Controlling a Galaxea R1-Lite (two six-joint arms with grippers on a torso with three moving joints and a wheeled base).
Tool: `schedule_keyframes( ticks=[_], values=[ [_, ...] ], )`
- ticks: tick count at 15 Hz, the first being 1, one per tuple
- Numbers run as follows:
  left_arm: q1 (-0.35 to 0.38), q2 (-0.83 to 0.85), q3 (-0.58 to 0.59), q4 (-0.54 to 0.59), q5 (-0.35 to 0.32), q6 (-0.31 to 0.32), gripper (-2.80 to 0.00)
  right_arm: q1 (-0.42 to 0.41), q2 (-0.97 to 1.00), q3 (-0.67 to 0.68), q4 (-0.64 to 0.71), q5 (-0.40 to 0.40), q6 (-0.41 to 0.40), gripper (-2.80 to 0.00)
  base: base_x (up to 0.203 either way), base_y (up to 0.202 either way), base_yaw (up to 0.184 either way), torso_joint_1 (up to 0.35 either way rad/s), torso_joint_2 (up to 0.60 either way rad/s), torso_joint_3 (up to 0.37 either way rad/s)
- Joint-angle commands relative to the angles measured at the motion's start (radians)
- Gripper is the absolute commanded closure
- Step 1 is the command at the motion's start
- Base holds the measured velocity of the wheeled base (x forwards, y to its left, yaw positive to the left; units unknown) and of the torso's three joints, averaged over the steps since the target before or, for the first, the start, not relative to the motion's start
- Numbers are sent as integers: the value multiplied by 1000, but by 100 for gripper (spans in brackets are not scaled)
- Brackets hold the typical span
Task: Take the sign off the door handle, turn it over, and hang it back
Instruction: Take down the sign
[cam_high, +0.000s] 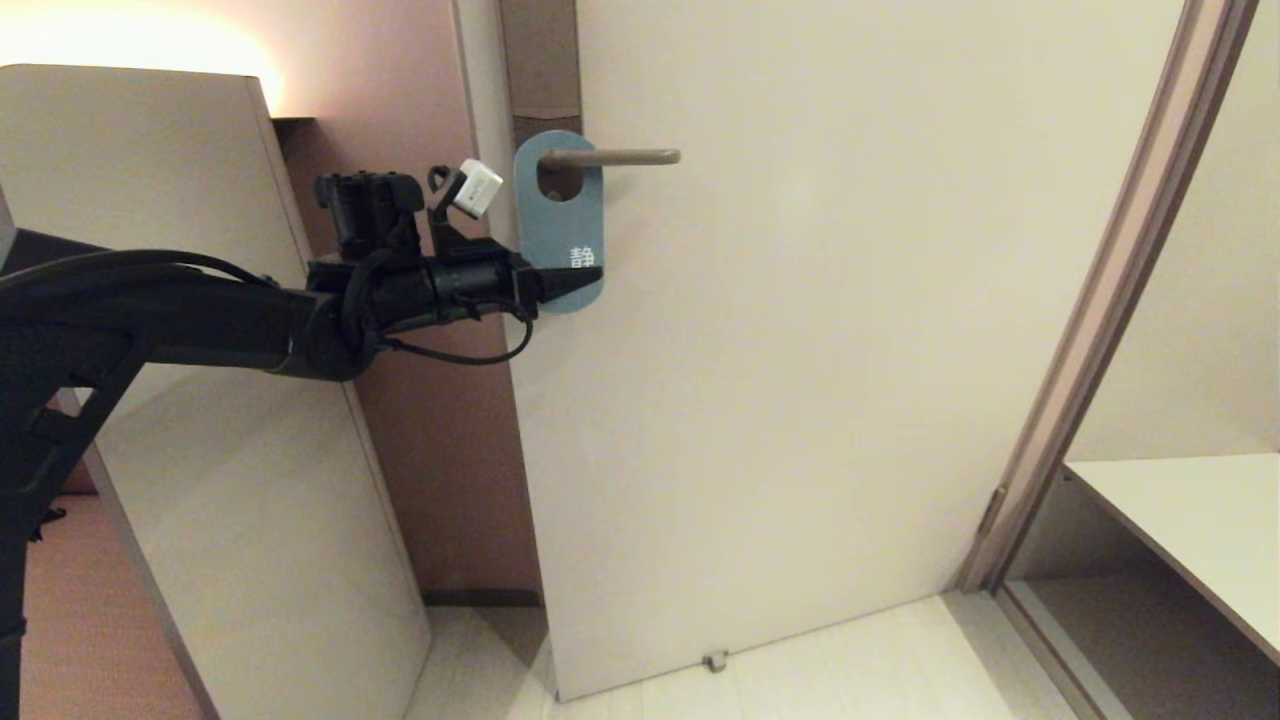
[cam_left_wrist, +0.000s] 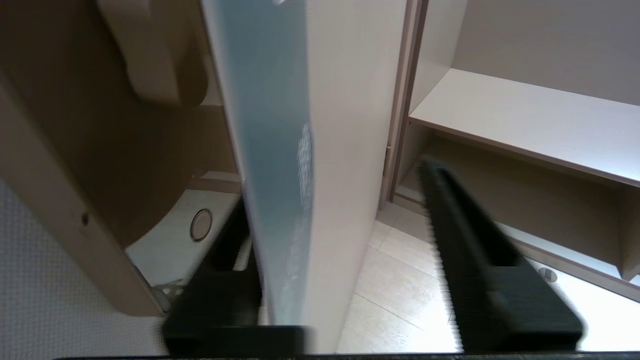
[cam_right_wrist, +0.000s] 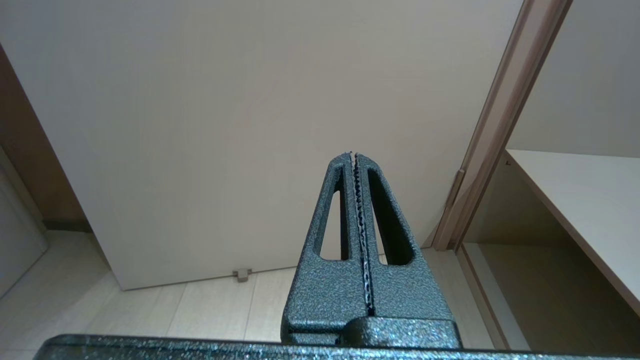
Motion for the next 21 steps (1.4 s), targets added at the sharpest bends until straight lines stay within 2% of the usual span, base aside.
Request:
schedule_keyframes(
  ticks=[1, 12, 21],
  values=[
    [0, -2, -9, -3, -4, 0, 0, 0, 1, 0, 1, 0, -1, 0, 0, 0, 0, 0, 0, 0],
    [-8, -25, -31, -3, 16, 1, 0, 0, 1, 0, -1, 0, -1, 0, 0, 0, 0, 0, 0, 0],
    [-71, -41, -29, 1, 201, 12, 0, 0, 1, 0, 1, 0, -1, 0, 0, 0, 0, 0, 0, 0]
  ],
)
